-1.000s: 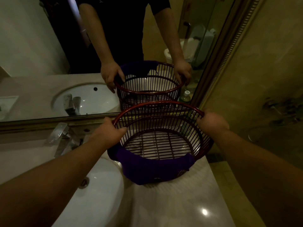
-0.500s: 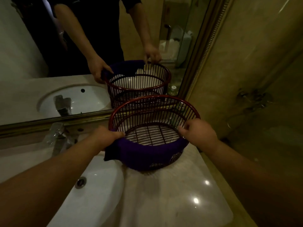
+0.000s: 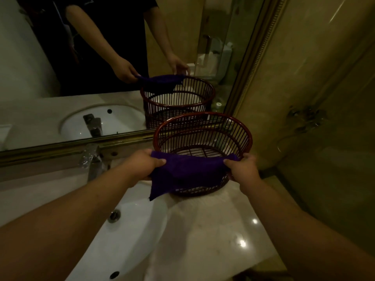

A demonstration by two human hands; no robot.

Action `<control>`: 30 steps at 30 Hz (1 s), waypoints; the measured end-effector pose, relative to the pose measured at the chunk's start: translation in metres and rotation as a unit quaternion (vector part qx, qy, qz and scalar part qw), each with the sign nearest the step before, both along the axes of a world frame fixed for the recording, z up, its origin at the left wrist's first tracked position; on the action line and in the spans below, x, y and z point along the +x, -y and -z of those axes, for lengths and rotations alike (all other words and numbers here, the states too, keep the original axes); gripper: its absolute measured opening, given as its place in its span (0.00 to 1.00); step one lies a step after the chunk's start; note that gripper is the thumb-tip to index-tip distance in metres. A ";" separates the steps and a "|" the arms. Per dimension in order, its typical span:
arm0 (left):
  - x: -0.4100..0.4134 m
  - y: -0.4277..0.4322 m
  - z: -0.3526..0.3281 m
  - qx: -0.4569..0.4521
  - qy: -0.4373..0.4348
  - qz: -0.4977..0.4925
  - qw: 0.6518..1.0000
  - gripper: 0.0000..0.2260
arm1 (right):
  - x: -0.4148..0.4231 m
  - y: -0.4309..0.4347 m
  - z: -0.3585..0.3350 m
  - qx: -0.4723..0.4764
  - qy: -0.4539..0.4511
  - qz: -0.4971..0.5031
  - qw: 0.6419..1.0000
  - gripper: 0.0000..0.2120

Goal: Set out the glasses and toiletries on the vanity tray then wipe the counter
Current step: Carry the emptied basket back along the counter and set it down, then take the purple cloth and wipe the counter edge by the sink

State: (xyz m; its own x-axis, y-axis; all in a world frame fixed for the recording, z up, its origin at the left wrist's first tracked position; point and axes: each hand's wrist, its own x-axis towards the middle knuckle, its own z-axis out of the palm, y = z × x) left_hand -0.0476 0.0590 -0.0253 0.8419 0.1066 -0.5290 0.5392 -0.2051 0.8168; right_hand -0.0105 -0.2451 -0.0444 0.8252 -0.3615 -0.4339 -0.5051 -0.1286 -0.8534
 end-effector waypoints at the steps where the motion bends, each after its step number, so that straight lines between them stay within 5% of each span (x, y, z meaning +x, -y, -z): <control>1: -0.003 -0.001 -0.001 -0.004 0.009 0.002 1.000 0.10 | -0.002 -0.001 0.002 0.009 -0.006 0.007 1.000 0.37; 9: -0.026 -0.014 -0.010 -0.013 0.052 -0.025 0.998 0.11 | -0.025 -0.010 -0.002 -0.032 -0.054 -0.045 0.997 0.24; 16: -0.056 -0.058 -0.018 0.037 0.093 -0.016 0.995 0.09 | -0.051 -0.033 -0.018 0.057 0.009 -0.109 0.992 0.14; 30: -0.152 -0.190 -0.017 0.053 0.040 -0.061 0.996 0.07 | -0.112 -0.169 -0.016 0.043 -0.007 -0.204 0.978 0.06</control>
State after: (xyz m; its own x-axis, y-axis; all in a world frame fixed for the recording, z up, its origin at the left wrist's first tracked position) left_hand -0.1999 0.2487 -0.0084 0.8580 0.2622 -0.4417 0.5000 -0.2286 0.8353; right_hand -0.1228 -0.0762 -0.0287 0.8866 0.0358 -0.4612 -0.4389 -0.2503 -0.8630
